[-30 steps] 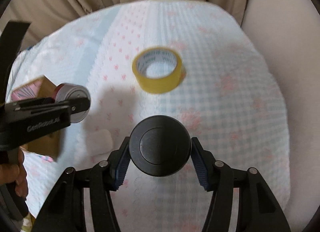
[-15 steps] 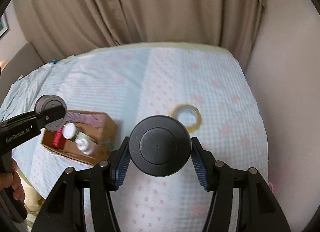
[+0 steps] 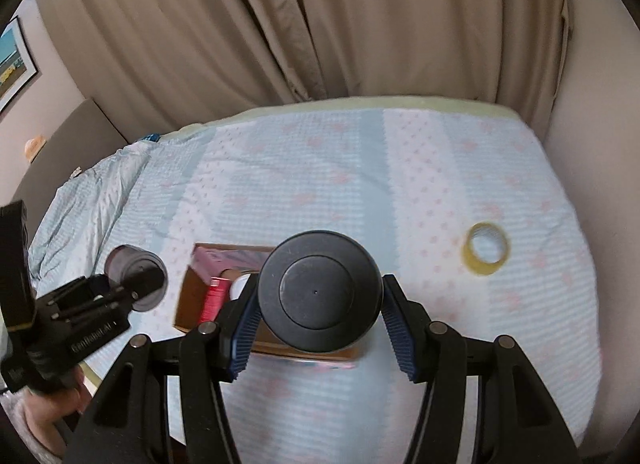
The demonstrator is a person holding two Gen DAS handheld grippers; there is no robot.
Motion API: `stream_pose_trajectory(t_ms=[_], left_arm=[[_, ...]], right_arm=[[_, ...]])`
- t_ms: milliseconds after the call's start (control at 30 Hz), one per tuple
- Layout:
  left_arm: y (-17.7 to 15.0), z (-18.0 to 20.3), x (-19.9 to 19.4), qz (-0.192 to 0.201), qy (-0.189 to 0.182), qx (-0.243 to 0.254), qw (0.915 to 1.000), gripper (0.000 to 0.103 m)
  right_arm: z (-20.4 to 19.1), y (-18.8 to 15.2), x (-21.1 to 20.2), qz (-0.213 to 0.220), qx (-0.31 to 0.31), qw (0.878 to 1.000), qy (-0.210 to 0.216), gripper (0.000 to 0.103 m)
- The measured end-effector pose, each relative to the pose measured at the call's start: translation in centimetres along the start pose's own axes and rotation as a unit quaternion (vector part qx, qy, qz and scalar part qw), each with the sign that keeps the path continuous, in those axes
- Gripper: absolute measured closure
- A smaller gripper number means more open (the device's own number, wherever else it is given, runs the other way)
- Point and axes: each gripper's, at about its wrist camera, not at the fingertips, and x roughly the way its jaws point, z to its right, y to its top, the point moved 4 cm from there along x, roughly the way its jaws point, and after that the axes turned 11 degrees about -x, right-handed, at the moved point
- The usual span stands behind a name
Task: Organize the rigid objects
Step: 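Carry both jars over the cardboard box, lower them in and open both tools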
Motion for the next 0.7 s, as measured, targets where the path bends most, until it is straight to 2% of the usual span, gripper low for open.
stream_pose_trajectory(t_ms=[133, 333, 533, 700], left_arm=[[-0.2, -3.4, 2.6, -0.034, 0.002, 0.010, 0.9994, 0.064], [-0.9, -6.6, 7.7, -0.084, 0.008, 0.021, 0.9962, 0.064], [-2.0, -7.2, 12.3, -0.120, 0.010, 0.042, 0.9919, 0.064], [-3.4, -6.6, 16.5, -0.151, 0.010, 0.079, 0.9852, 0.064]], right_arm=[[-2.8, -0.5, 2.8, -0.022, 0.032, 0.999, 0.007, 0.050], [-6.4, -1.4, 8.1, -0.070, 0.039, 0.997, 0.019, 0.050], [-7.1, -3.4, 13.2, -0.121, 0.064, 0.990, 0.029, 0.050], [-7.0, -5.3, 17.8, -0.154, 0.094, 0.983, 0.029, 0.050]])
